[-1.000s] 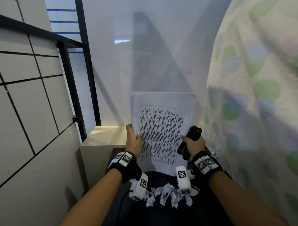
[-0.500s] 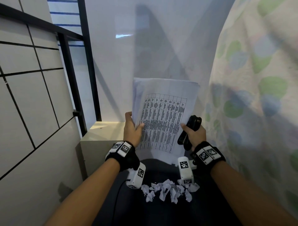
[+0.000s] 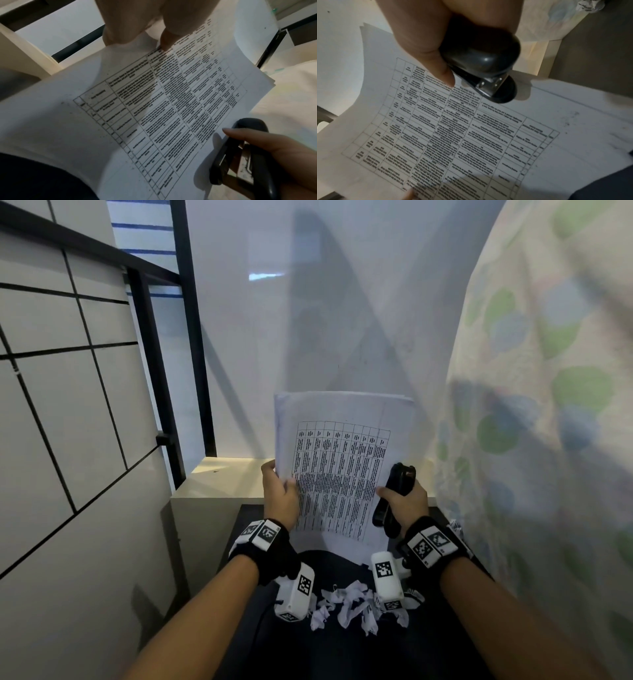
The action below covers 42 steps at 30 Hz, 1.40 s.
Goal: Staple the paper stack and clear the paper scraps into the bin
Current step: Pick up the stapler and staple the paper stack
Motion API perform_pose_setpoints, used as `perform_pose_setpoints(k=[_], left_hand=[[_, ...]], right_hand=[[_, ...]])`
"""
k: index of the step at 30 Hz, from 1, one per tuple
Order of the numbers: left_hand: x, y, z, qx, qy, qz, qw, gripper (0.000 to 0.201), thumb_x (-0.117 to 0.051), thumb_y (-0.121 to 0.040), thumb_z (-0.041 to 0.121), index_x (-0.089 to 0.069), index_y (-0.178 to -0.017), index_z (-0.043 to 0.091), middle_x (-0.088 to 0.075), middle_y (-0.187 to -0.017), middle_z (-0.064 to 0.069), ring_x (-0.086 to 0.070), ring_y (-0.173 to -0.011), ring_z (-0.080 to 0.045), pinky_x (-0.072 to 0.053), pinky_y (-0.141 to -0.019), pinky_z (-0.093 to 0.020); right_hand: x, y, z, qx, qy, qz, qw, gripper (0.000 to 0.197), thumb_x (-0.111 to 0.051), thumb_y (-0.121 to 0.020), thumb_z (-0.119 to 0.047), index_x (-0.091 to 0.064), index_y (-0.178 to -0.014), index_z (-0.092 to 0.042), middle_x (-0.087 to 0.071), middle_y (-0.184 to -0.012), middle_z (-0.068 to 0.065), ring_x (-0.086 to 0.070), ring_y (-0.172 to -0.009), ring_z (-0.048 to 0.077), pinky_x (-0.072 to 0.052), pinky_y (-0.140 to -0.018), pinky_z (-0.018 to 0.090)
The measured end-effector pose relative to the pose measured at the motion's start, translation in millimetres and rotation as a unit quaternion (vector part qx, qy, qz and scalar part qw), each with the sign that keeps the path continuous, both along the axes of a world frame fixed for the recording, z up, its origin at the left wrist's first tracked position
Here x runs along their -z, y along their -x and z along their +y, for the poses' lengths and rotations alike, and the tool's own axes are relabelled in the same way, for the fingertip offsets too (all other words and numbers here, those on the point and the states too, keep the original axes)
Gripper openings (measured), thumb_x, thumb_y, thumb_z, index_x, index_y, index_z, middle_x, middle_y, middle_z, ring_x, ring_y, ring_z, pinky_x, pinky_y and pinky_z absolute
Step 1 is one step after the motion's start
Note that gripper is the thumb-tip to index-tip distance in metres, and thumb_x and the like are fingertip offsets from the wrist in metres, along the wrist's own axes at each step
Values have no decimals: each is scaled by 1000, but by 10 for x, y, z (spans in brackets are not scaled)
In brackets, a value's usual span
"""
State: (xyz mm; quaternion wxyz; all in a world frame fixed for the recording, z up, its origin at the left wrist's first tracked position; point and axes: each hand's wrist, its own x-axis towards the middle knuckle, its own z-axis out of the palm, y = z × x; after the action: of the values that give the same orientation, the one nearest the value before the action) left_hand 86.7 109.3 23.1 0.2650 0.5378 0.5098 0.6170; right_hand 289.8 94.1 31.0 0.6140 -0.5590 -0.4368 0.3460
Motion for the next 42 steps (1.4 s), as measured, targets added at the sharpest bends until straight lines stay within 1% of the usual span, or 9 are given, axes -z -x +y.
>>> perform_pose_setpoints(k=[6, 9, 16, 20, 25, 29, 35, 40, 42], left_hand=[[-23, -45, 6, 26, 42, -10, 999, 31, -31, -92, -7, -31, -120, 8, -49, -107, -16, -51, -92, -26, -47, -73, -36], [-96, -30, 31, -11, 15, -24, 1000, 35, -31, -93, -7, -28, -128, -3, -45, -114, -16, -49, -104, -29, -44, -87, -33], [-99, -28, -1, 45, 52, -47, 997, 54, -37, -87, -11, -28, -134, 13, -49, -126, -16, -51, -117, -38, -44, -102, -51], [-175, -65, 30, 36, 64, -44, 996, 41, -34, -84, -10, -32, -116, 15, -50, -122, -23, -52, -113, -39, -47, -97, -53], [-250, -26, -53, 20, 54, -35, 998, 35, -38, -84, -10, -30, -105, 17, -50, -114, -18, -53, -107, -35, -50, -82, -37], [-502, -17, -74, 39, 15, -33, 999, 30, -39, -88, -3, -31, -107, 19, -55, -106, -15, -59, -90, -30, -54, -81, -46], [-751, -59, -70, 53, -18, -30, 998, 22, -29, -95, -5, -26, -106, 13, -42, -75, 4, -41, -59, -6, -36, -37, -3], [-753, -46, -111, 44, -25, -21, 998, 20, -30, -95, -4, -28, -105, 13, -45, -81, 5, -43, -64, -4, -40, -45, -3], [-745, -28, -99, 56, -17, -28, 998, 20, -32, -95, -2, -29, -107, 13, -49, -92, -1, -47, -70, -7, -45, -57, -15]], right_hand=[[-31, 92, 63, 26, -3, 59, 998, 20, -68, -77, -2, -52, -81, -11, -52, -74, 3, -53, -82, 26, -47, -79, 36], [-50, 94, 94, 29, -7, 83, 996, 26, -71, -76, -3, -50, -73, -19, -53, -72, 2, -54, -81, 25, -49, -82, 41], [-97, 50, 85, 5, -12, 93, 996, 29, -67, -77, 2, -51, -73, -21, -53, -74, 2, -52, -70, 19, -46, -80, 38], [-181, 78, 91, 17, -31, 76, 996, 21, -66, -77, 3, -51, -78, -12, -51, -72, 1, -51, -73, 22, -45, -74, 33], [-192, 68, 73, 32, -32, 63, 997, 21, -67, -76, 3, -52, -76, -12, -51, -70, 0, -52, -79, 25, -44, -77, 34], [-181, 42, 78, 30, -25, 78, 996, 30, -69, -74, 3, -51, -70, -20, -52, -72, 1, -53, -80, 25, -47, -79, 36], [-234, 38, 75, 39, -31, 91, 995, 29, -67, -75, 3, -50, -67, -19, -51, -69, 2, -52, -79, 25, -46, -77, 35], [-267, 24, 74, 31, -38, 88, 995, 27, -69, -76, -1, -51, -71, -20, -52, -72, 0, -52, -81, 25, -45, -79, 35], [-306, 18, 73, 31, -48, 82, 995, 26, -70, -77, -5, -51, -72, -21, -53, -73, -2, -53, -83, 24, -46, -81, 35]])
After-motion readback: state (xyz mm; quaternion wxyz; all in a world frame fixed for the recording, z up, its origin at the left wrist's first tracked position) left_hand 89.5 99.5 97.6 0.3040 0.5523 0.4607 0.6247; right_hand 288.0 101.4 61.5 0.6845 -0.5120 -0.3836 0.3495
